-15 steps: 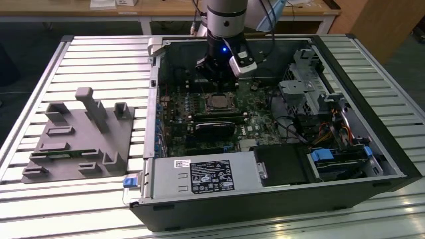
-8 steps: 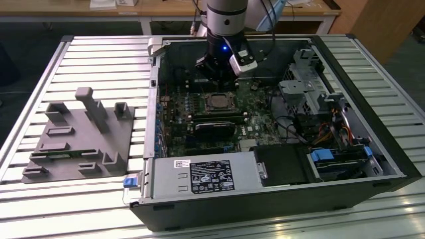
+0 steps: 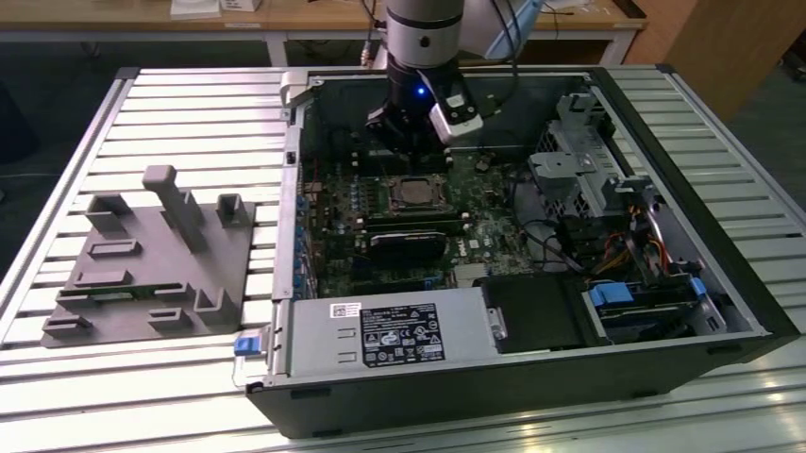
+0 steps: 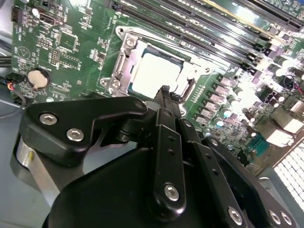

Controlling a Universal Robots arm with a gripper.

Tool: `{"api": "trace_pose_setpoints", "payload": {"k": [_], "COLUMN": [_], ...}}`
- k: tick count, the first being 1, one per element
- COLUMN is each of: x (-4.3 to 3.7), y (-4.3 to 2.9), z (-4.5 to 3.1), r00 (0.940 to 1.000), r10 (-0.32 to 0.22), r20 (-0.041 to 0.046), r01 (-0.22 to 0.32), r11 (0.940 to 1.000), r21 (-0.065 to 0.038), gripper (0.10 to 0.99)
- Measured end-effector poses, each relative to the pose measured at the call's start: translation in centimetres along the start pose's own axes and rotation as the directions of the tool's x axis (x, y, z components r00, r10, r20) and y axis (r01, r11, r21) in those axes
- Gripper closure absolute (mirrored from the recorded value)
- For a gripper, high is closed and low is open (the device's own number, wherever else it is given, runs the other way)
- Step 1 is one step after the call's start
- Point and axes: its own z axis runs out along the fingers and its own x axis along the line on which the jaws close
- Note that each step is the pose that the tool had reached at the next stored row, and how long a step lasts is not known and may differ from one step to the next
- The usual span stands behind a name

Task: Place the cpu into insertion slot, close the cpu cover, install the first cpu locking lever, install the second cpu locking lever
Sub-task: 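Install the first cpu locking lever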

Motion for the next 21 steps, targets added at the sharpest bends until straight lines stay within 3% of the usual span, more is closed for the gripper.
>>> {"api": "trace_pose_setpoints", "payload": {"k": [21], "x": [3.87], "y": [-0.51], "z": [-0.10], "r00": [0.9999], "r10": [0.000], "r20": [0.0123], "r01": [0.000], "r11": [1.0000], "r21": [-0.002], "gripper": [0.980]}}
